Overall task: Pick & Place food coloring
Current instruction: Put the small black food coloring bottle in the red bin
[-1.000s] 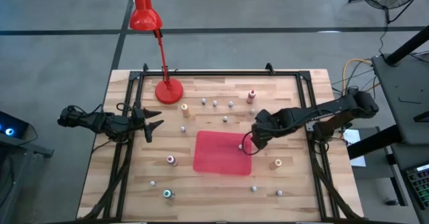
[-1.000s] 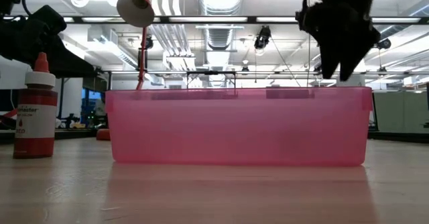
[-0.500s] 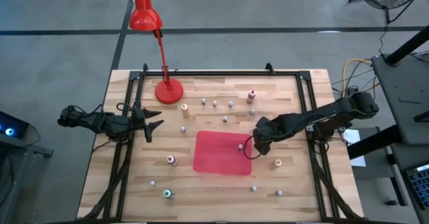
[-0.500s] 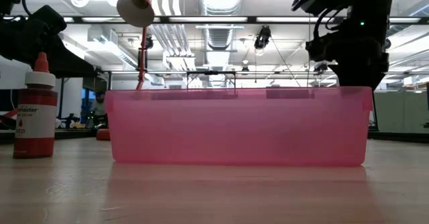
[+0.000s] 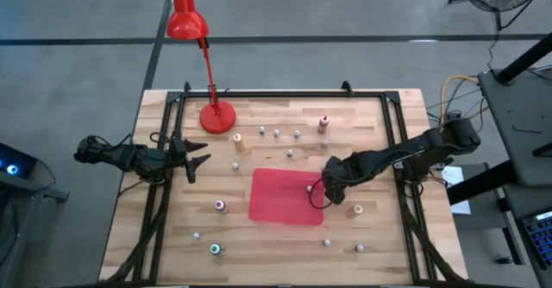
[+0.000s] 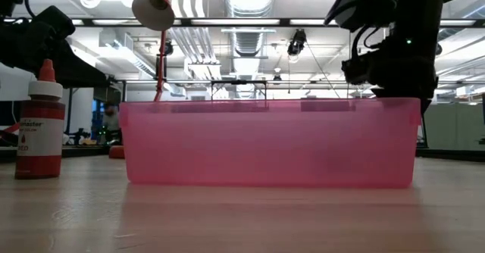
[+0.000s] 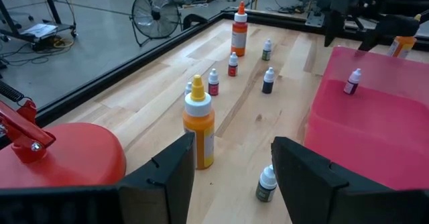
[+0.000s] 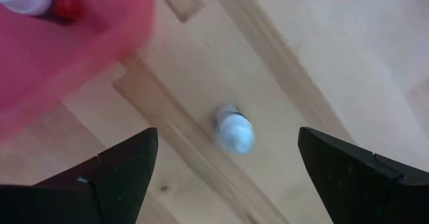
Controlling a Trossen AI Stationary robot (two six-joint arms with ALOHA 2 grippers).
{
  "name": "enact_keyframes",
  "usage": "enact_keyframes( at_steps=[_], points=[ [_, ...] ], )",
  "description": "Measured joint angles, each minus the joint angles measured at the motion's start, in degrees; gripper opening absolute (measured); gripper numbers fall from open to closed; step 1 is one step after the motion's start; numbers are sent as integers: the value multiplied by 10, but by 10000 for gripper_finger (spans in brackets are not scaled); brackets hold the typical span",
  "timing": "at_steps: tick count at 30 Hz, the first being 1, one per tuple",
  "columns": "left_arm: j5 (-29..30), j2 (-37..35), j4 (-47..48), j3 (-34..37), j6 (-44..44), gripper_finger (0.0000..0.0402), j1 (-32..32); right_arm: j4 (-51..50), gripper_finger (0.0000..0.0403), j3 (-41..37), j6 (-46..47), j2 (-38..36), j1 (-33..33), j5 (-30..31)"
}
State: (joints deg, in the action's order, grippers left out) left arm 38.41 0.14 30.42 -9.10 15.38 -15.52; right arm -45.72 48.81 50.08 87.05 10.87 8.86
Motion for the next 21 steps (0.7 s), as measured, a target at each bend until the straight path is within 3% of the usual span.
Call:
enact_keyframes(
  at_steps=[21],
  points=[
    [0,0,0,0,0,170,0,25,344,-4,-27,20,-2,-2]
  ],
)
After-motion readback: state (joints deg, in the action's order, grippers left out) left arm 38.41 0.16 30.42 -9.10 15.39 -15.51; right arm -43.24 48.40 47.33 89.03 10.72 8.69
